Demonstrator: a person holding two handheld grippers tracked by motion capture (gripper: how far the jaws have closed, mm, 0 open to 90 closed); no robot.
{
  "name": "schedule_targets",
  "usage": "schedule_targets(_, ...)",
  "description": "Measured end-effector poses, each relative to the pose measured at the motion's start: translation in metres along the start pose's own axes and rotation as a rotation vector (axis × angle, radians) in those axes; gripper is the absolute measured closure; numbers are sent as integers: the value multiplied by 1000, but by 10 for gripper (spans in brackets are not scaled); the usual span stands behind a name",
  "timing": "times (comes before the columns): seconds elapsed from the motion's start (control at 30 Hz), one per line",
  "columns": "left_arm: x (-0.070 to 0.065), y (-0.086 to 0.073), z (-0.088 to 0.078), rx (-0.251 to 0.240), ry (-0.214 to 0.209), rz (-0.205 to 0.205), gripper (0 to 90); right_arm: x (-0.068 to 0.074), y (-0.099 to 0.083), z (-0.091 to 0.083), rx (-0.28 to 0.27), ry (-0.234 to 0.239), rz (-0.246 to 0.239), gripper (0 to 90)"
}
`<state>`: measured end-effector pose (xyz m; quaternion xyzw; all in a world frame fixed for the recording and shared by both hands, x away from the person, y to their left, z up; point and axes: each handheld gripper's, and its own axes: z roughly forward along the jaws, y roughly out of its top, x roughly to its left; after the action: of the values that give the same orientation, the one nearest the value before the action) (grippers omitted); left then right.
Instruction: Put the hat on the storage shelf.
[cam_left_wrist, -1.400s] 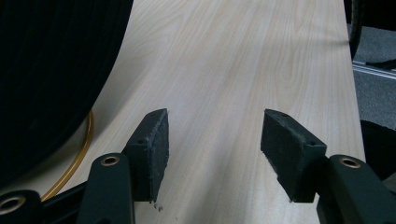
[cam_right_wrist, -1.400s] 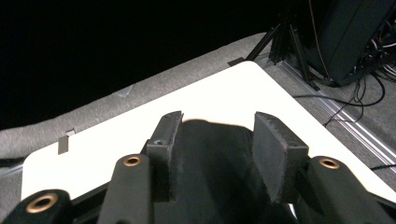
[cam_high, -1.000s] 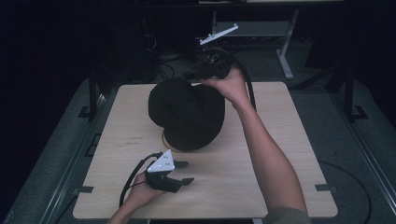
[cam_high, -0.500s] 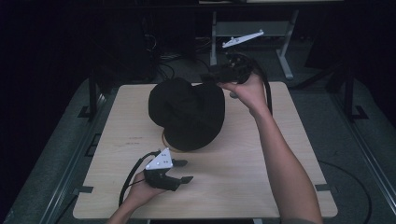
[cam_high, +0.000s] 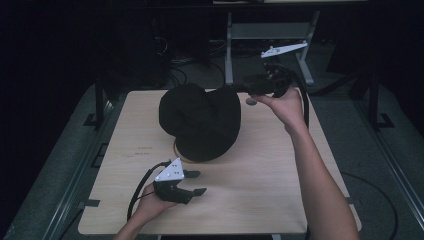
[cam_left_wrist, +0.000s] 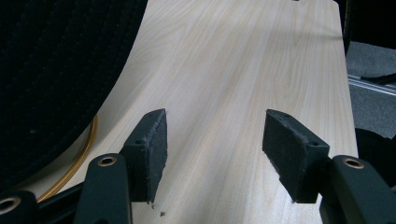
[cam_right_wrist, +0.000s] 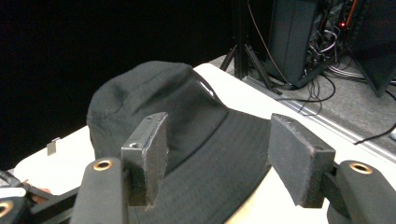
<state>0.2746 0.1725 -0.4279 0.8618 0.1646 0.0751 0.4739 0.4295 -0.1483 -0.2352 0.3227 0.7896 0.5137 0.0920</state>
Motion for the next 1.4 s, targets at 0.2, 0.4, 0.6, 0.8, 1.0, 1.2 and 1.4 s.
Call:
schedule_targets(0.2, 1, -1, 0, -5, 2, -8, 396, -7, -15, -10, 1, -16, 20, 348)
schedule_targets(0.4, 3, -2, 0, -3, -1, -16, 384, -10, -30, -14, 10, -22, 38, 317)
schedule_targets(0.6, 3, -1, -1, -1, -3, -17, 378, -12, -46, -16, 18, -24, 54, 295)
schedule_targets(0.8, 4, -1, -1, 0, 1, -14, 365, -13, -59, -18, 26, -26, 63, 279)
schedule_targets(1.0, 3, -2, 0, 7, 3, -21, 332, -13, -70, -21, 33, -28, 82, 267)
schedule_targets(1.2, 3, -2, 1, 4, 6, -32, 309, -14, -82, -23, 42, -29, 95, 258)
schedule_targets(1.4, 3, -2, 2, 6, 11, -40, 290, -16, -92, -26, 45, -35, 104, 250)
